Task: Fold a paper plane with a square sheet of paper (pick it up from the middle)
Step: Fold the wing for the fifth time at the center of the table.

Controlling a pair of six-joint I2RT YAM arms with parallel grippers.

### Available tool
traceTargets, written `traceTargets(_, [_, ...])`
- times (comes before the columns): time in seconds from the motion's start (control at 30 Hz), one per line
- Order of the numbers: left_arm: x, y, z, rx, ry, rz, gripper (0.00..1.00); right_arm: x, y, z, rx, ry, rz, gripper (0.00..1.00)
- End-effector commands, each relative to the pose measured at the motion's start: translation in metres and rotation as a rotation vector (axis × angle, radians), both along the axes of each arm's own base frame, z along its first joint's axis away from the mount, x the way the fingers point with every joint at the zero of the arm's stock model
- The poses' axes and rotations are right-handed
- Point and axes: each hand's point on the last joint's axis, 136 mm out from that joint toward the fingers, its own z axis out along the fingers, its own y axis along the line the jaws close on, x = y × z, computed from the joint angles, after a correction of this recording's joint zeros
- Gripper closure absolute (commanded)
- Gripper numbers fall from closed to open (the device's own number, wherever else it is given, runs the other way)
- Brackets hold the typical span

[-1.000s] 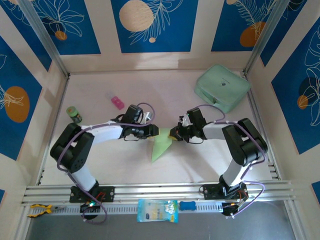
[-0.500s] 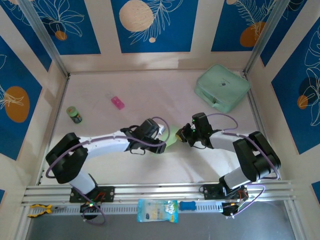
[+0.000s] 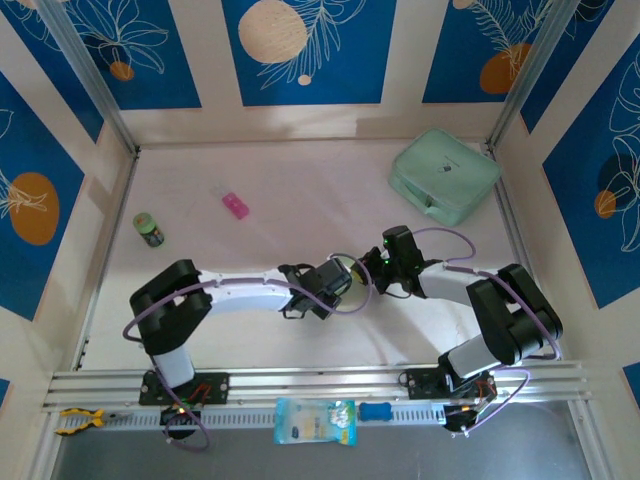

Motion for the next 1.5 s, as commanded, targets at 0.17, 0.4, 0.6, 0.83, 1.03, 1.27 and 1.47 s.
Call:
traceTargets(0.17, [0.005, 0.010, -0.003, 0.091, -0.058, -0.007, 0.57, 0.003, 0.003, 0.007, 0.010, -0.009, -0.005, 0.98])
traceTargets(0.4, [0.004, 0.007, -0.003, 0.087, -0.059, -0.013, 0.67, 0.003, 0.002, 0.007, 0.012, -0.011, -0.003, 0.98])
traceTargets(0.6, [0.004, 0.011, -0.005, 0.105, -0.064, -0.014, 0.72, 0.004, 0.001, 0.008, 0.015, -0.012, -0.007, 0.98])
traceTargets(0.83, [0.004, 0.011, -0.003, 0.096, -0.071, -0.013, 0.77, 0.003, 0.001, 0.007, 0.016, -0.010, -0.003, 0.98])
traceTargets(1.03, [0.003, 0.014, -0.006, 0.106, -0.070, -0.009, 0.84, 0.003, 0.001, 0.008, 0.015, -0.012, 0.000, 0.98])
traceTargets(1.27, [0.004, 0.014, -0.006, 0.108, -0.071, -0.006, 0.89, 0.002, 0.002, 0.008, 0.016, -0.013, 0.004, 0.97])
traceTargets(1.47, [0.004, 0.015, -0.008, 0.106, -0.068, 0.007, 0.97, 0.002, 0.001, 0.016, -0.004, -0.055, 0.034, 0.92])
